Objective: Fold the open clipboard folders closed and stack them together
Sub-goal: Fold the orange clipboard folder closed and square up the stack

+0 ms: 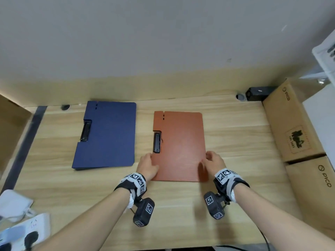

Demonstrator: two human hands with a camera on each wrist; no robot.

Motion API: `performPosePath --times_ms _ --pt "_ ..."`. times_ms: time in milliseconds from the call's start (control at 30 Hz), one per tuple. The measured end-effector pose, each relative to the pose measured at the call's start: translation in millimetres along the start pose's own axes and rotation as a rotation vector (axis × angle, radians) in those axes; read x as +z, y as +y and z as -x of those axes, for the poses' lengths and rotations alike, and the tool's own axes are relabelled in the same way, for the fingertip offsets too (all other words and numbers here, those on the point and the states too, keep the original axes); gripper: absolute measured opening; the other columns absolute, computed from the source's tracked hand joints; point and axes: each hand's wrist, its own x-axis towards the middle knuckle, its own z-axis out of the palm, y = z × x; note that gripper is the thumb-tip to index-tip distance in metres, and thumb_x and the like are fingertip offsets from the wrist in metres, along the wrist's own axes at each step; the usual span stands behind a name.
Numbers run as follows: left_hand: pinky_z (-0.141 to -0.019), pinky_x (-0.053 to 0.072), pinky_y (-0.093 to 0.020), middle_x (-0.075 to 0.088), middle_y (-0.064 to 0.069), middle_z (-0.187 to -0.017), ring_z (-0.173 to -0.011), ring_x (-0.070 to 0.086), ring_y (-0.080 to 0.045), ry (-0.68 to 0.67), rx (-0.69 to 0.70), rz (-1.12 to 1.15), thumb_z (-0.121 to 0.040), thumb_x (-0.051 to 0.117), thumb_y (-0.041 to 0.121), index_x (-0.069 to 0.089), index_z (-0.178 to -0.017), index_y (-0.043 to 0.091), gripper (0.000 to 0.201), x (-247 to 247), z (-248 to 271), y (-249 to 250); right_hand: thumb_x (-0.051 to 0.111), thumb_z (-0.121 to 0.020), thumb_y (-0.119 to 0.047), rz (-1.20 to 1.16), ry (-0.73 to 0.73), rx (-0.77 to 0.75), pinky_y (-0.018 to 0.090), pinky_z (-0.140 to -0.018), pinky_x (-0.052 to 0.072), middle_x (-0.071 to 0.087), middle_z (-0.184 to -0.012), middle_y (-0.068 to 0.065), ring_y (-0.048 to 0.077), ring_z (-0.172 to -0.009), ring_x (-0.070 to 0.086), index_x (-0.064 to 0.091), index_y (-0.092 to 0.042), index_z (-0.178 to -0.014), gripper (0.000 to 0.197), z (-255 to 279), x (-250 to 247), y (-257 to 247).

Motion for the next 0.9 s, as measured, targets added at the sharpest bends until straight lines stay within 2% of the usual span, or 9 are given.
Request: performPosePath --times_ms 167,233,300,367,467,533,667,767,900 --pt "-0.085 0.049 -0.027 0.065 -0.011 -0.118 -0.101 0.062 -0.023 -0.019 -0.101 0.289 -0.082 0.066 0.004 0.053 -0.127 -0.003 0.048 -16 -3 9 0.063 -0.082 -0.021 -0.020 0.020 0.091 0.040 -0.088 0.054 0.068 -0.107 0.011 0.029 -0.094 0.066 0.060 -0.005 -0.117 0.039 -10 10 -1" --pt "-0.079 0.051 -0.024 0.067 -0.010 -0.112 -0.096 0.063 -0.021 -0.035 -0.084 0.365 -0.086 0.065 0.000 0.060 -0.119 -0.002 0.034 -25 -4 8 0.068 -0.081 -0.024 -0.061 -0.002 0.123 0.040 -0.092 0.053 0.065 -0.115 0.010 0.028 -0.100 0.064 0.054 -0.005 -0.127 0.052 -11 14 -2" --pt "-0.090 0.053 -0.034 0.066 -0.013 -0.122 -0.105 0.064 -0.024 -0.045 -0.071 0.449 -0.086 0.068 0.009 0.057 -0.125 0.001 0.041 -38 -3 6 0.073 -0.081 -0.029 -0.104 -0.021 0.146 0.038 -0.097 0.049 0.062 -0.121 0.009 0.028 -0.108 0.062 0.051 -0.006 -0.132 0.060 -13 19 -3" --pt "-0.093 0.054 -0.039 0.066 -0.013 -0.123 -0.108 0.065 -0.025 -0.061 -0.041 0.509 -0.087 0.066 0.013 0.055 -0.126 0.004 0.042 -53 -5 2 0.076 -0.078 -0.037 -0.117 -0.031 0.157 0.039 -0.096 0.050 0.067 -0.114 0.008 0.027 -0.101 0.064 0.061 -0.008 -0.116 0.050 -18 27 -7" --pt "-0.075 0.057 -0.028 0.069 -0.008 -0.110 -0.095 0.068 -0.020 -0.038 0.009 0.546 -0.094 0.058 0.003 0.056 -0.119 0.008 0.026 -81 -4 -6 0.077 -0.075 -0.044 -0.081 -0.052 0.123 0.036 -0.084 0.053 0.070 -0.092 0.006 0.023 -0.084 0.065 0.063 -0.010 -0.091 0.041 -23 41 -27" --pt "-0.080 0.057 -0.031 0.068 -0.008 -0.109 -0.097 0.067 -0.020 -0.007 0.023 0.557 -0.094 0.058 0.002 0.057 -0.119 0.007 0.026 -99 -4 -14 0.077 -0.075 -0.045 -0.075 -0.045 0.078 0.039 -0.079 0.052 0.065 -0.082 0.006 0.025 -0.077 0.062 0.060 -0.009 -0.085 0.040 -24 50 -48" --pt "-0.100 0.051 -0.044 0.067 -0.010 -0.120 -0.110 0.064 -0.024 0.078 0.009 0.565 -0.091 0.061 0.005 0.056 -0.126 0.004 0.035 -142 -13 -48 0.077 -0.074 -0.045 -0.069 -0.050 -0.009 0.045 -0.080 0.057 0.069 -0.088 0.009 0.028 -0.083 0.067 0.061 -0.012 -0.090 0.040 -29 85 -98" --pt "-0.098 0.052 -0.043 0.067 -0.010 -0.118 -0.109 0.065 -0.026 0.153 0.020 0.597 -0.092 0.061 0.003 0.058 -0.125 0.003 0.033 -171 -19 -74 0.077 -0.076 -0.042 -0.036 -0.046 -0.085 0.040 -0.081 0.055 0.068 -0.090 0.005 0.025 -0.085 0.066 0.062 -0.011 -0.093 0.039 -30 113 -137" --pt "-0.098 0.052 -0.045 0.066 -0.011 -0.121 -0.112 0.064 -0.027 0.236 0.001 0.629 -0.092 0.059 0.000 0.056 -0.129 0.003 0.037 -206 -22 -102 0.076 -0.077 -0.044 0.044 -0.085 -0.143 0.031 -0.069 0.048 0.065 -0.089 0.003 0.020 -0.082 0.061 0.059 -0.012 -0.094 0.039 -28 146 -177"
